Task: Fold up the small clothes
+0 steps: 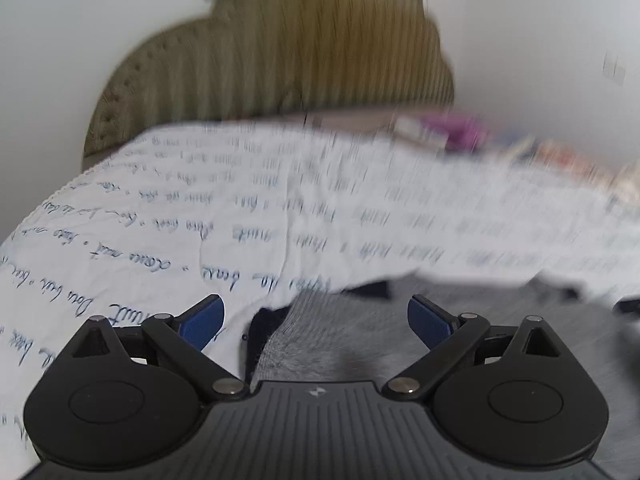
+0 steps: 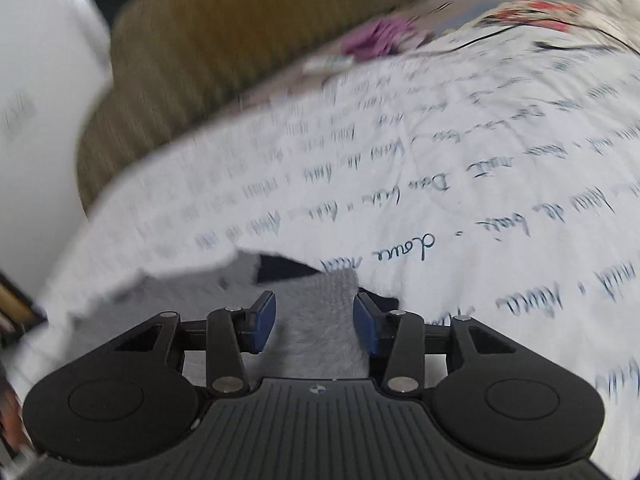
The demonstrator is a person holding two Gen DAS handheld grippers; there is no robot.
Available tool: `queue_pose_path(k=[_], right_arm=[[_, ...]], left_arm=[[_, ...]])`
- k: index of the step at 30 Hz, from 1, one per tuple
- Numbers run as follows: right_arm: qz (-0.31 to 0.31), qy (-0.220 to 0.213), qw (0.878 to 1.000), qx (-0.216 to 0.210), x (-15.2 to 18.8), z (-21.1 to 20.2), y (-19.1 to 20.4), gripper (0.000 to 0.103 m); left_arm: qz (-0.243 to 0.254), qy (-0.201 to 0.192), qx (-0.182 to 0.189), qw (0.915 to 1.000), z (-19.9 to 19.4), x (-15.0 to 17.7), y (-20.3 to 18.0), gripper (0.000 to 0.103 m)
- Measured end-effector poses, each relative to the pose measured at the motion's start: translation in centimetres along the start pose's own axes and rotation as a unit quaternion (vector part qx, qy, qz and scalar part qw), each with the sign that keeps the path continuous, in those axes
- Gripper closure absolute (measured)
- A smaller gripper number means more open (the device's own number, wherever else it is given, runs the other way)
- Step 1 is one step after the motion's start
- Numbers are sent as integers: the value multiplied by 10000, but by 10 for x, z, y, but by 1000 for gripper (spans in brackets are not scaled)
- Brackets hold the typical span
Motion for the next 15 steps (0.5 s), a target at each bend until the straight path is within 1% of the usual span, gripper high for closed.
queue_pose_path(k=[1,2,3,4,5,6,7,8,9,10,12,13,14,15], right_arm=[[-75,97,9999,39,2,8,-1,53],[-104,146,9998,-16,6,12,-2,53],[-139,115,9998,-74,11,13,-1,58],[-215,52,9997,-90,14,13,0,61],[-254,7,9996,-109,14,12,1,64],[-213,-57,9996,-161,14,11,-1,67],[-127,-91,9996,-243,13,11,-3,82],[-33,-106,9994,-337,13,11,-6,92],[-18,-157,9991,-401,13,10,-7,92],[-55,-214,9989,-425,13,9,-5,92],[15,-444,9976,-529,8,1,-4,92],[89,-627,9964,-565,6,-6,-5,93],[184,-751,9952,-600,6,-8,-9,93],[276,-647,9962,-522,7,-2,-14,93]], left_arm=[[26,267,-25,9996,15,0,-1,4],[67,480,-4,9988,28,0,-1,4],[98,611,-75,9981,38,1,-1,18],[148,716,-142,9972,45,3,0,40],[187,829,-100,9963,53,3,0,44],[150,835,-19,9964,57,3,2,48],[149,811,41,9966,57,4,3,65],[215,818,117,9963,58,3,2,73],[281,802,112,9963,56,0,0,86],[304,795,74,9963,55,-4,-2,90],[228,701,48,9973,52,-10,-2,91],[118,615,27,9980,51,-11,2,91],[21,607,9,9982,55,-12,5,91],[-48,709,-30,9975,63,-8,8,92]])
Point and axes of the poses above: each gripper's, at about its wrist camera, not at the fingertips, and z roughly the way its jaws point, y to its left, x to its underside, the point moved 1 cm from there along z, roughly the way its jaws point, and after that the axes turned 1 degree about x, right-handed, at the moved point
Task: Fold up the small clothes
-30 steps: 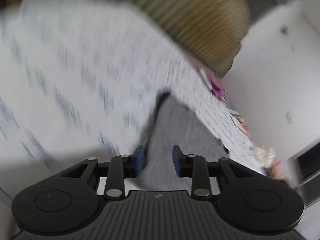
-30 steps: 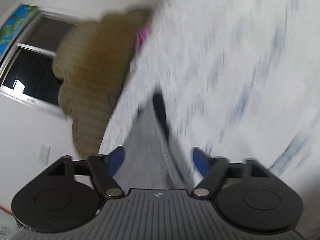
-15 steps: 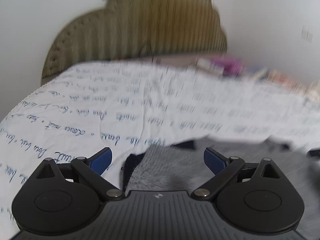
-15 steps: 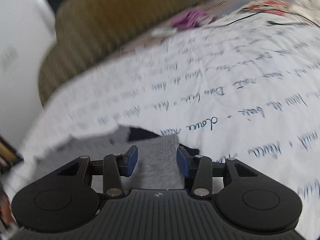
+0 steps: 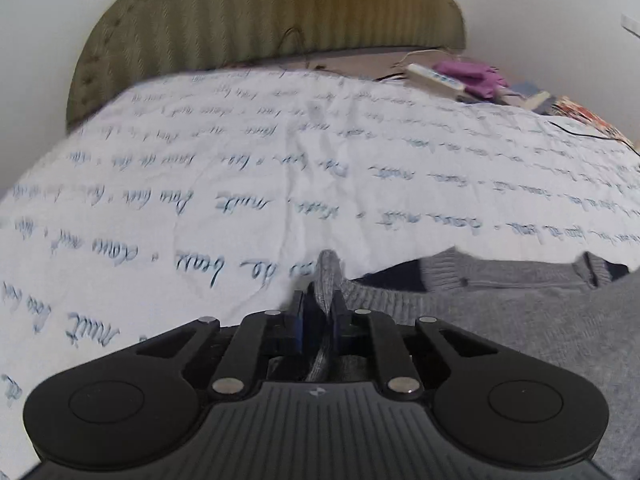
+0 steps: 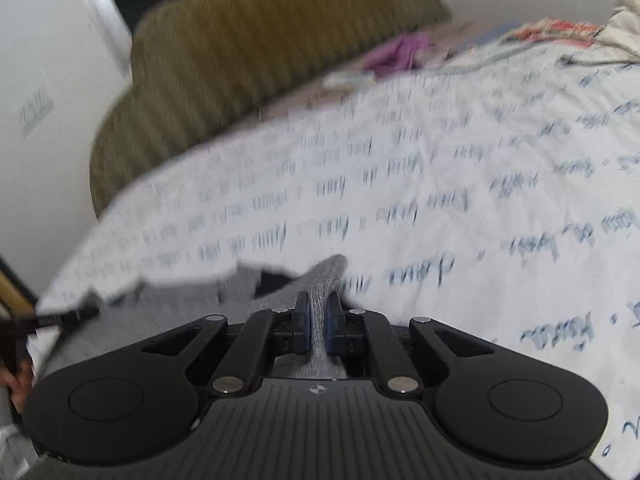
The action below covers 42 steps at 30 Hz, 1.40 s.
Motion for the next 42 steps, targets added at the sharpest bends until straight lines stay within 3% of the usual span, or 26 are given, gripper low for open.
queue_pose_path(k=[2,4,6,8,10,11,13,14,17,19,22,25,38,42], right_arm=[[6,349,9992,200,11,17,-9,94],[67,234,9996,155,14,14,-9,93],[257,215,9993,153,12,11,-11,82],[374,193,9987,282,7,3,-12,77],[563,-35,9977,385,0,-12,-11,72],[616,-246,9971,377,-3,-20,-9,66],[581,-609,9964,117,-6,-32,7,56],[515,-662,9965,-19,-7,-34,18,46],[168,-457,9982,-336,-3,-18,52,34],[8,-233,9990,-372,4,0,65,32],[-212,152,9997,39,20,31,64,32],[-836,-172,9963,59,43,40,60,32],[-649,-234,9976,-111,43,38,59,24],[-680,-253,9973,-76,45,36,60,24]], left_arm=[[2,-133,-76,9999,5,6,1,92],[93,-203,-99,9997,-1,6,-6,88],[125,-374,-107,9992,-12,6,-6,83],[69,-427,-222,9988,-27,5,-3,66],[29,-724,-311,9969,-49,5,0,29],[52,-973,-369,9946,-59,5,-2,26],[269,-1238,-426,9910,-68,4,-13,25],[396,-1231,-419,9907,-67,3,-22,25],[430,-999,-257,9937,-50,5,-40,25],[436,-729,-237,9961,-32,11,-48,25],[407,-327,-333,9981,-2,25,-50,21],[283,-435,-293,9982,0,27,-46,19],[61,-486,-103,9987,3,28,-39,12],[159,-782,-402,9960,-18,31,-43,12]])
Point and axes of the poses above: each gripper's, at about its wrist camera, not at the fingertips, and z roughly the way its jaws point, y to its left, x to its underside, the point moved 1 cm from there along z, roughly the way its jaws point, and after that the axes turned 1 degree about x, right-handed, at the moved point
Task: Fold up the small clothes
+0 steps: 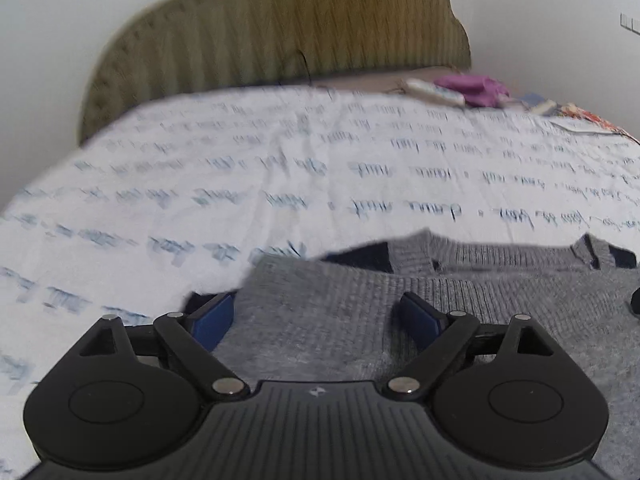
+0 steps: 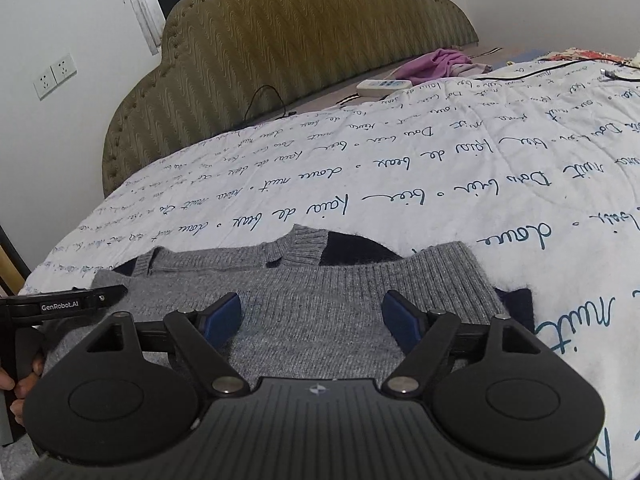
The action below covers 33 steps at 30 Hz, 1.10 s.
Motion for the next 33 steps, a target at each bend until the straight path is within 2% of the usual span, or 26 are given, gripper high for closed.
queue_pose_path(k=[1,4,7,10,11,13,14,15,20,22,23,24,25,26,29,30,31,32,33], right_arm=[[34,-15,10000,-13,0,-1,-1,24],[116,-79,9999,-33,2,-4,-3,24],[157,-105,9998,-63,2,-6,-4,24],[160,-109,9998,-89,2,-6,-5,23],[161,-109,9998,-104,2,-7,-4,22],[183,-118,9997,-139,2,-7,-5,21],[197,-124,9996,-150,1,-7,-5,21],[212,-133,9996,-165,1,-8,-5,21],[272,-173,9993,-213,2,-10,-6,19],[301,-184,9991,-225,2,-10,-7,19],[306,-186,9991,-229,2,-10,-7,19],[309,-186,9991,-234,3,-10,-7,19],[312,-185,9990,-245,2,-10,-7,19],[316,-184,9990,-259,2,-10,-7,18],[324,-181,9989,-289,2,-10,-8,17],[325,-180,9989,-295,2,-9,-8,17],[324,-177,9989,-298,2,-9,-8,16],[316,-171,9989,-294,2,-9,-7,16],[298,-167,9990,-281,2,-9,-7,16]], left_arm=[[-116,-184,-15,9998,-16,0,5,12],[-936,-566,418,9931,-78,9,36,12],[-2015,-541,717,9754,-134,45,74,10],[-2942,-288,795,9520,-170,93,103,10],[-3255,-99,836,9418,-176,109,110,10],[-3848,267,1119,9158,-177,134,121,10],[-4053,331,1248,9050,-175,144,124,10],[-4150,210,1290,9004,-177,150,126,10],[-4301,161,1206,8945,-162,138,123,7],[-4275,147,952,8989,-156,130,120,11],[-4179,116,820,9047,-152,126,115,17],[-4012,162,678,9133,-150,124,109,36],[-3857,229,566,9206,-148,122,105,40],[-3769,186,511,9246,-149,123,101,40],[-3542,-60,296,9347,-155,125,91,49],[-3440,-128,229,9386,-156,126,88,62],[-3336,-157,147,9425,-156,126,86,81],[-3234,-113,85,9461,-154,126,85,91],[-3116,-24,74,9502,-151,125,83,95]])
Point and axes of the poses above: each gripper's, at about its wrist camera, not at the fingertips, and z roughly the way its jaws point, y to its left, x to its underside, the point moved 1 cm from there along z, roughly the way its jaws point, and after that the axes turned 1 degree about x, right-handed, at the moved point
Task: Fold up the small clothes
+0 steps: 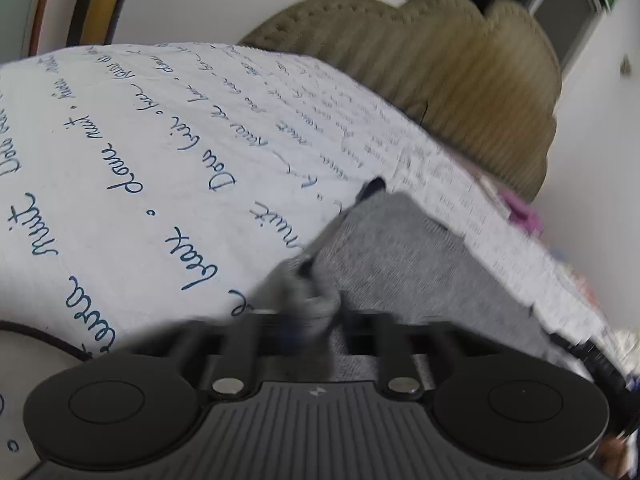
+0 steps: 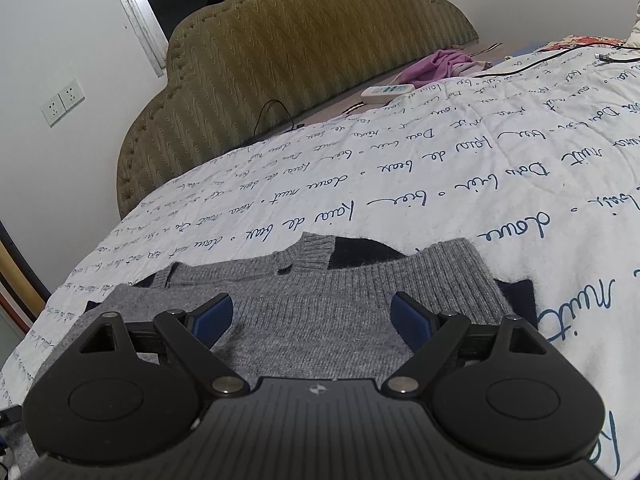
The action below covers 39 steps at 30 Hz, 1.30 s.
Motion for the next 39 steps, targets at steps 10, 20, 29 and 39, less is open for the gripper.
queue_pose_path(k=[10,20,29,39], right_arm=[[267,289,9992,108,-43,-10,61,25],[-949,2956,9391,-1475,-45,87,254,18],[-2554,3827,8877,-174,13,159,318,21],[-2647,3628,8924,-440,-7,147,294,82]], left_arm=[[1699,-514,375,9834,-25,17,-52,97],[2136,-559,535,9739,-22,32,-73,97],[2849,-785,610,9534,-23,47,-87,97],[3145,-851,656,9432,-23,54,-95,97]])
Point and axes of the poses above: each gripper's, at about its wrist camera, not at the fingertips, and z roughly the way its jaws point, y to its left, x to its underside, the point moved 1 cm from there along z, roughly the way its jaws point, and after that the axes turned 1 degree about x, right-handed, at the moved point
